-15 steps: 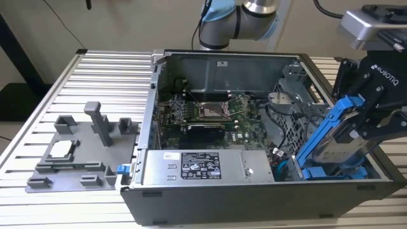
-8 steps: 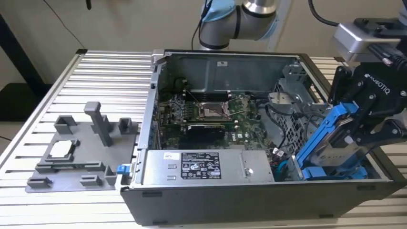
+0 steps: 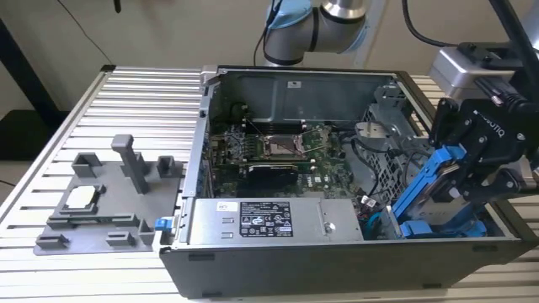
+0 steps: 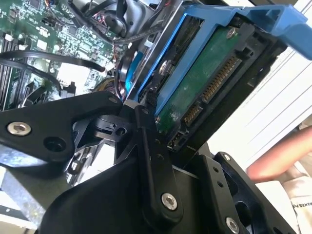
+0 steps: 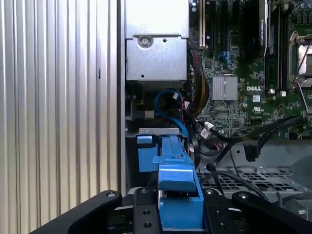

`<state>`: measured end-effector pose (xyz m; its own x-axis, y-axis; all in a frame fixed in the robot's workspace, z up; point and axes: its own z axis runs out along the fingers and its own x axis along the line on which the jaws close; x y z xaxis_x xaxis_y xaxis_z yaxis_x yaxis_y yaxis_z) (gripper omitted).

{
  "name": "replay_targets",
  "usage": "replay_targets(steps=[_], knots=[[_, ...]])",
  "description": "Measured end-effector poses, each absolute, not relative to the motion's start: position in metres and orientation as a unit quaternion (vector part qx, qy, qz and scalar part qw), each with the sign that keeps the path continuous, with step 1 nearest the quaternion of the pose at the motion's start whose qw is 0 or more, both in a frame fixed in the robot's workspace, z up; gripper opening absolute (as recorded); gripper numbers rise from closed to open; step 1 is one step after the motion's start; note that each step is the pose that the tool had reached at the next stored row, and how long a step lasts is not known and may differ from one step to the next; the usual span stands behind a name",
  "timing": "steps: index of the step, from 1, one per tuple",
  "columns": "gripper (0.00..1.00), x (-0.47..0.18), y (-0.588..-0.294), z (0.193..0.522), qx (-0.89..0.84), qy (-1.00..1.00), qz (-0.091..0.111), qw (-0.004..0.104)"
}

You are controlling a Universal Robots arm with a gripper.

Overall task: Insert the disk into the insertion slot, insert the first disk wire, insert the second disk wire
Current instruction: 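Insert the disk into the insertion slot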

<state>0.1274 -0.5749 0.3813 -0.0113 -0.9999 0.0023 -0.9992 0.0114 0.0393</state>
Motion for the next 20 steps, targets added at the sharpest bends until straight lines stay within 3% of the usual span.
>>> replay_targets(steps=[11,12,14,15,20], knots=[[0.34,0.127,-0.575,0.374,0.703,-0.711,-0.013,0.015],[0.40,0.127,-0.575,0.374,0.703,-0.711,-0.013,0.015],[0.40,0.127,-0.575,0.375,0.703,-0.711,-0.013,0.015],[0.47,0.127,-0.575,0.378,0.703,-0.711,-0.013,0.015],[0.47,0.127,-0.574,0.388,0.703,-0.711,-0.013,0.014]])
